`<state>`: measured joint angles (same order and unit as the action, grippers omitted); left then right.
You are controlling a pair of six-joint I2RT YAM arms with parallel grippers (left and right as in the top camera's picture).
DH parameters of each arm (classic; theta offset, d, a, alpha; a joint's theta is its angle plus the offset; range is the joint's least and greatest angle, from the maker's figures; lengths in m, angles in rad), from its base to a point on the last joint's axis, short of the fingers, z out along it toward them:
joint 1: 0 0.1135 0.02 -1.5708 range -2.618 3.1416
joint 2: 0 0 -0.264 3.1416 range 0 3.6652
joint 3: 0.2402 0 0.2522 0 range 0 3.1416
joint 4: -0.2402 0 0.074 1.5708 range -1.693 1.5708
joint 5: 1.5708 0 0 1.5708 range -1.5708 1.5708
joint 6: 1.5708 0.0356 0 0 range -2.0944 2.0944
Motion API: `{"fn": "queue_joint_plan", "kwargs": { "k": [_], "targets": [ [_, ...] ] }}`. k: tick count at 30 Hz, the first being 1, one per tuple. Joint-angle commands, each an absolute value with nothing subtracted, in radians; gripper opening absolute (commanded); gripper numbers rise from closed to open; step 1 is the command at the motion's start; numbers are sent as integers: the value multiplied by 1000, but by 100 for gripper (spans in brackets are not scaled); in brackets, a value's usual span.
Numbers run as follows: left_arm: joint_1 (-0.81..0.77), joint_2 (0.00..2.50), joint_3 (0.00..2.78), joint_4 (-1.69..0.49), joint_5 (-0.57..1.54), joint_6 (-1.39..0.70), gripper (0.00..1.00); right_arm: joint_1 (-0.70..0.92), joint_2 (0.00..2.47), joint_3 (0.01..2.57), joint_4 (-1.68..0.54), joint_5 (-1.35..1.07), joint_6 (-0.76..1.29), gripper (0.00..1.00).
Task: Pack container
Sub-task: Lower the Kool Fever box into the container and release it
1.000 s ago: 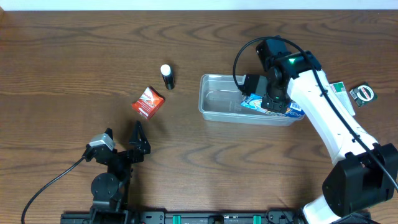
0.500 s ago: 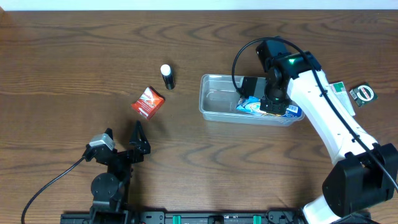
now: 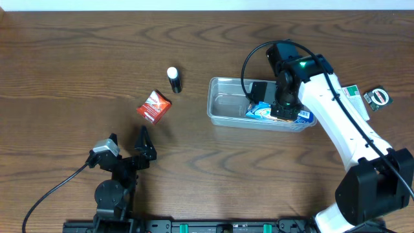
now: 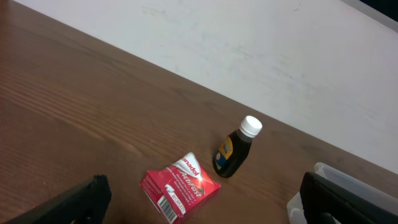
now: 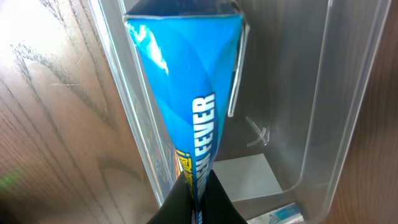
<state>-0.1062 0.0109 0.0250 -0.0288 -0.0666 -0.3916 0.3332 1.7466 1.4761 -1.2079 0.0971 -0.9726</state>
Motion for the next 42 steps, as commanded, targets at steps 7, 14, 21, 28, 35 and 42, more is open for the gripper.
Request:
{"fn": "queue_joint_plan", "kwargs": {
  "k": [7, 14, 21, 28, 35, 42],
  "targets": [
    [-101, 4, 4, -65, -94, -376, 98, 327, 1828, 1464, -1224, 125, -984, 4],
    [-101, 4, 4, -65, -94, -376, 98, 327, 1842, 1464, -1227, 152, -984, 4],
    [-101, 4, 4, -65, -94, -376, 98, 327, 1842, 1464, -1233, 154, -973, 9],
    [-101, 4, 4, -65, -94, -376, 98, 327, 1842, 1464, -1171, 202, -899, 33],
    [-101, 4, 4, -65, -94, -376, 98, 327, 1842, 1464, -1118, 207, -885, 35],
    [-101, 4, 4, -65, -94, -376, 98, 320, 1842, 1464, -1055, 242, -817, 35]
  ]
}}
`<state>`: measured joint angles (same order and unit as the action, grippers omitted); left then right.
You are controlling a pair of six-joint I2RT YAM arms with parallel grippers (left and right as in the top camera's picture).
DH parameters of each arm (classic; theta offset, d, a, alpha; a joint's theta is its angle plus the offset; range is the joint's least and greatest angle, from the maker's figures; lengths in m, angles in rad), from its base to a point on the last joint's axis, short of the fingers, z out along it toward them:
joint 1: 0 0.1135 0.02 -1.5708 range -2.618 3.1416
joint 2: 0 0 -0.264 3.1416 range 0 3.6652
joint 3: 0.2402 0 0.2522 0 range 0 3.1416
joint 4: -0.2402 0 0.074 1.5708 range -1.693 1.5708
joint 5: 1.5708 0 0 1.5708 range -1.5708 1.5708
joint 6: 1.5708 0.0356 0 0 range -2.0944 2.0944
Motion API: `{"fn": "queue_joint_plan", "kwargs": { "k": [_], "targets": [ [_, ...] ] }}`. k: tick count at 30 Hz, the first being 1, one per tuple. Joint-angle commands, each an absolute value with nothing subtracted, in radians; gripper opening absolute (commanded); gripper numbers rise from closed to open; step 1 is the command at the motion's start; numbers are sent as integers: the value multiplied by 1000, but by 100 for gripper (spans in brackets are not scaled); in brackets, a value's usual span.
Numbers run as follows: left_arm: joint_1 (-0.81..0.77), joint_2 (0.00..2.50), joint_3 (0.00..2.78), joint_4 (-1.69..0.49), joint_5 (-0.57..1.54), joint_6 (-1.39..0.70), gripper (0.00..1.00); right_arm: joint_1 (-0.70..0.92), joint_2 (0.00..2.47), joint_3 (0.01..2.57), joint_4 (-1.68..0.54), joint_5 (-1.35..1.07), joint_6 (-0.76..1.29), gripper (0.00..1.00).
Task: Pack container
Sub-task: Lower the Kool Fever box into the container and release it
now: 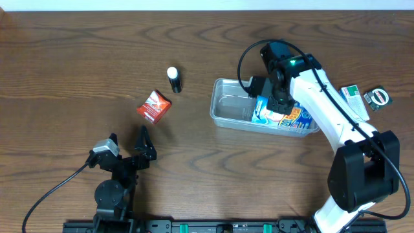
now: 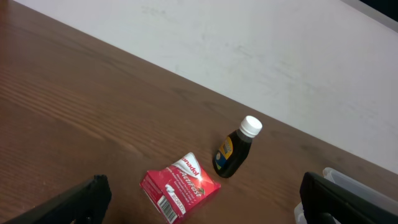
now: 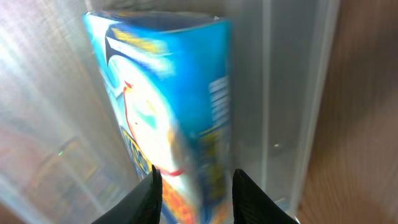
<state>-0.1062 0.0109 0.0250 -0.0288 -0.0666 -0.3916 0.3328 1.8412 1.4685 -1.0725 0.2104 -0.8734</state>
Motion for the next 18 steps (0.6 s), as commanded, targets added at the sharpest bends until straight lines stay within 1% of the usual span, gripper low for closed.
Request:
{"fn": "queue_joint_plan", "kwargs": {
  "k": [1, 5, 10, 14, 18],
  "targets": [
    [-101, 4, 4, -65, -94, -376, 98, 319, 1842, 1464, -1044, 250, -799, 35],
    [-101, 4, 4, -65, -94, -376, 98, 313, 1842, 1464, -1019, 258, -750, 36],
    [-101, 4, 4, -65, -94, -376, 98, 313, 1842, 1464, -982, 227, -645, 33],
    [-101, 4, 4, -65, -94, -376, 98, 313, 1842, 1464, -976, 159, -554, 28],
    [-101, 4, 4, -65, -94, -376, 98, 310, 1842, 1464, -962, 153, -387, 23]
  ]
}}
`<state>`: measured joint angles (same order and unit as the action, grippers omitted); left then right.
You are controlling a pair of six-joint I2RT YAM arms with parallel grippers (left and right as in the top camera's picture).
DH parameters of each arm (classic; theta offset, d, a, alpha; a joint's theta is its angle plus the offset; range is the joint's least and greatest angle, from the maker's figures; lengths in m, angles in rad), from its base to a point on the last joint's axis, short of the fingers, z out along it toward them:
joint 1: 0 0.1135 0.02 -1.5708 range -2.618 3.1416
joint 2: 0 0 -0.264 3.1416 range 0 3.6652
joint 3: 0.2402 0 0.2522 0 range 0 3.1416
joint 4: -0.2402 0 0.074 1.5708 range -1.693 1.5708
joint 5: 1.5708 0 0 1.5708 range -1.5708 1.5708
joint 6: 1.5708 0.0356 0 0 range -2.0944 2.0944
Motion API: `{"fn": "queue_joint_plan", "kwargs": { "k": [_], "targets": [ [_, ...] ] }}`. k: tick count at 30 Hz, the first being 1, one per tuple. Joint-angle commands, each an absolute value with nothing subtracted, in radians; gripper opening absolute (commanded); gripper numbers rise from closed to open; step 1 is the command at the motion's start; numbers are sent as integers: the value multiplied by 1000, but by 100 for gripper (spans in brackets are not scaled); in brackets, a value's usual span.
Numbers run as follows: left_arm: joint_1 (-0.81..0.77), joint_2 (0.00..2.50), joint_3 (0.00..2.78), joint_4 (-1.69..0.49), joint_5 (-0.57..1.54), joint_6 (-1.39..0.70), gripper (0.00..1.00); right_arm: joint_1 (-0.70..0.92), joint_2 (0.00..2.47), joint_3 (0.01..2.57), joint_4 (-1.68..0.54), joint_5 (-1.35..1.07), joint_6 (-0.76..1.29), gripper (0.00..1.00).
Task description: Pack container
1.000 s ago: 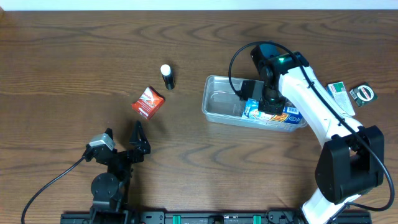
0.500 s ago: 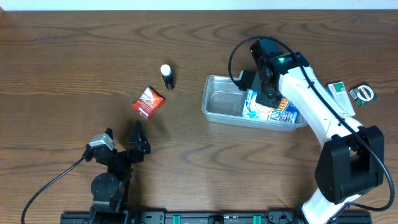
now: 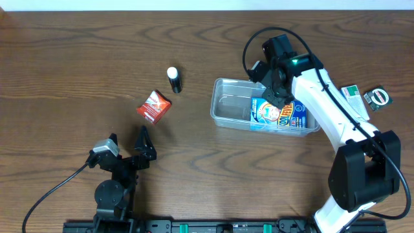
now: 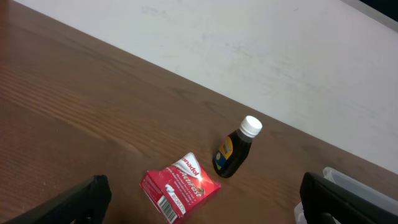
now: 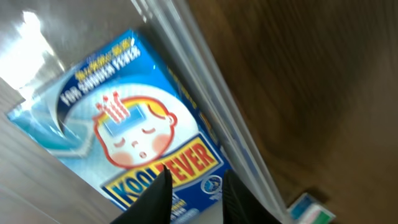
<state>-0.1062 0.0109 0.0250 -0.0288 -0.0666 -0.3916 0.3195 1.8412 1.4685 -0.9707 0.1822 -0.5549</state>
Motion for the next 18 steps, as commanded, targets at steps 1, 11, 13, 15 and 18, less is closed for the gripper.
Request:
{"fn": "queue_joint_plan", "kwargs": {
  "k": [1, 11, 13, 15, 18],
  "targets": [
    [-101, 4, 4, -65, -94, -376, 98, 307, 1842, 1464, -955, 153, -336, 23],
    [-101, 4, 4, -65, -94, -376, 98, 260, 1837, 1467, -924, 152, -16, 20],
    [-101, 4, 4, -65, -94, -376, 98, 249, 1823, 1467, -928, 152, 7, 18],
    [-101, 4, 4, -65, -94, -376, 98, 237, 1800, 1467, -932, 148, 15, 16],
    [-101, 4, 4, -65, -94, -376, 98, 215, 1742, 1467, -947, 140, 35, 15]
  ]
}}
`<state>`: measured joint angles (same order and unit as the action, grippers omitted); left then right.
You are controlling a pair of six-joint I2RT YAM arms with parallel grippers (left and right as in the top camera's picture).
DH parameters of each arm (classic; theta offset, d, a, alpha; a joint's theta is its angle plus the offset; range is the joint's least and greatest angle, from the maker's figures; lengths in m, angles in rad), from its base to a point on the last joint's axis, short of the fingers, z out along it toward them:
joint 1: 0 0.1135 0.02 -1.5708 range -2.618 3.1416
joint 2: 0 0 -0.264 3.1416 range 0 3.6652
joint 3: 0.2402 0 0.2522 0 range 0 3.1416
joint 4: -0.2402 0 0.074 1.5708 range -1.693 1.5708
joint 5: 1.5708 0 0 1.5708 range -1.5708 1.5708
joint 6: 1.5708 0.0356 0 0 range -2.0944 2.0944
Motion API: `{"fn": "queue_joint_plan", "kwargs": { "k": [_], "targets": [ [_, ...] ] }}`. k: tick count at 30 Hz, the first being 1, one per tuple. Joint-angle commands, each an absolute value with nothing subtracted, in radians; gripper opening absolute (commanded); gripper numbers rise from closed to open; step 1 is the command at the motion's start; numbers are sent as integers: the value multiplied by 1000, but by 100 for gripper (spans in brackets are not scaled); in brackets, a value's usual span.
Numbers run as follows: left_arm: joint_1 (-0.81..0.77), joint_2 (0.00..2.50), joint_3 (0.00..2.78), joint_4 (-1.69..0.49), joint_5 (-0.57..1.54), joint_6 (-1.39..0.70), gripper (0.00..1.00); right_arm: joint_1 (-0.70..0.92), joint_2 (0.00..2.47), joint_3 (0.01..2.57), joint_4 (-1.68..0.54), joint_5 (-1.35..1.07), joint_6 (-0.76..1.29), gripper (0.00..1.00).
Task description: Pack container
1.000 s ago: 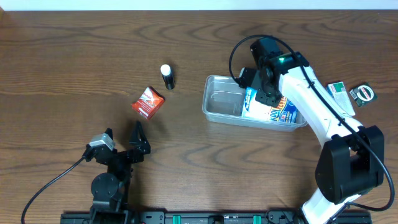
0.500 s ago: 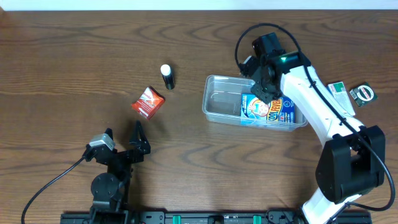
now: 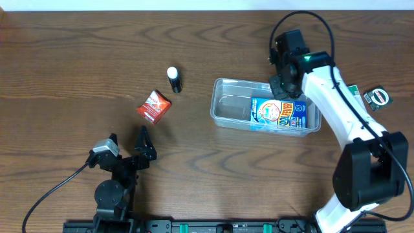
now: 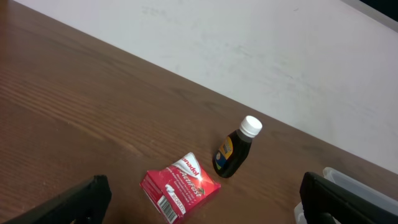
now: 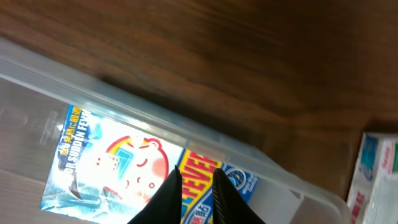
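Observation:
A clear plastic container [image 3: 226,103] sits right of the table's middle, and its wall [image 5: 93,93] also shows in the right wrist view. A blue Koolfever box [image 3: 279,114] lies flat in its right half, face up [image 5: 112,168]. My right gripper [image 3: 285,88] hangs over the container's far rim; its fingers [image 5: 196,177] stand a narrow gap apart with nothing between them. To the left, a red Panadol box [image 3: 154,106] and a dark bottle with a white cap [image 3: 174,79] lie on the table. My left gripper [image 3: 127,144] rests open near the front edge, with the red box [image 4: 180,186] and bottle [image 4: 235,151] ahead of it.
A green and white packet [image 3: 354,97] and a small round object [image 3: 378,97] lie right of the container, and the packet's edge [image 5: 376,174] shows in the right wrist view. The table's far edge meets a white wall [image 4: 261,50].
My right gripper has moved from over the box to the container's far right rim, and its fingers stand closer together. The blue box stays flat in the container. The left arm is still.
My right gripper was shut on the blue box, which stood on edge in the container. Then the fingers were apart with the box leaning inside. Then the box lay flat, face up, and now the gripper is off it at the far rim.

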<state>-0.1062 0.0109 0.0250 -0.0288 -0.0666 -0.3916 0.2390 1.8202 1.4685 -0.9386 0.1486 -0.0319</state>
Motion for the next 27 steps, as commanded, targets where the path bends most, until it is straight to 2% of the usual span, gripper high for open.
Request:
{"fn": "queue_joint_plan", "kwargs": {
  "k": [1, 4, 8, 13, 18, 19, 23, 27],
  "targets": [
    [-101, 4, 4, -65, -94, -376, 98, 206, 1718, 1467, -958, 142, 46, 15],
    [-101, 4, 4, -65, -94, -376, 98, 164, 1642, 1467, -1005, 142, 96, 15],
    [-101, 4, 4, -65, -94, -376, 98, 73, 1565, 1467, -1110, 141, 204, 1],
    [-101, 4, 4, -65, -94, -376, 98, -52, 1549, 1463, -1244, 84, 231, 1],
    [-101, 4, 4, -65, -94, -376, 98, -105, 1551, 1401, -1242, 36, 232, 1],
    [-101, 4, 4, -65, -94, -376, 98, -106, 1551, 1381, -1223, 36, 232, 4],
    [-101, 4, 4, -65, -94, -376, 98, -105, 1551, 1293, -1125, -2, 232, 26],
    [-101, 4, 4, -65, -94, -376, 98, -105, 1551, 1219, -1016, -15, 232, 32]
  ]
}}
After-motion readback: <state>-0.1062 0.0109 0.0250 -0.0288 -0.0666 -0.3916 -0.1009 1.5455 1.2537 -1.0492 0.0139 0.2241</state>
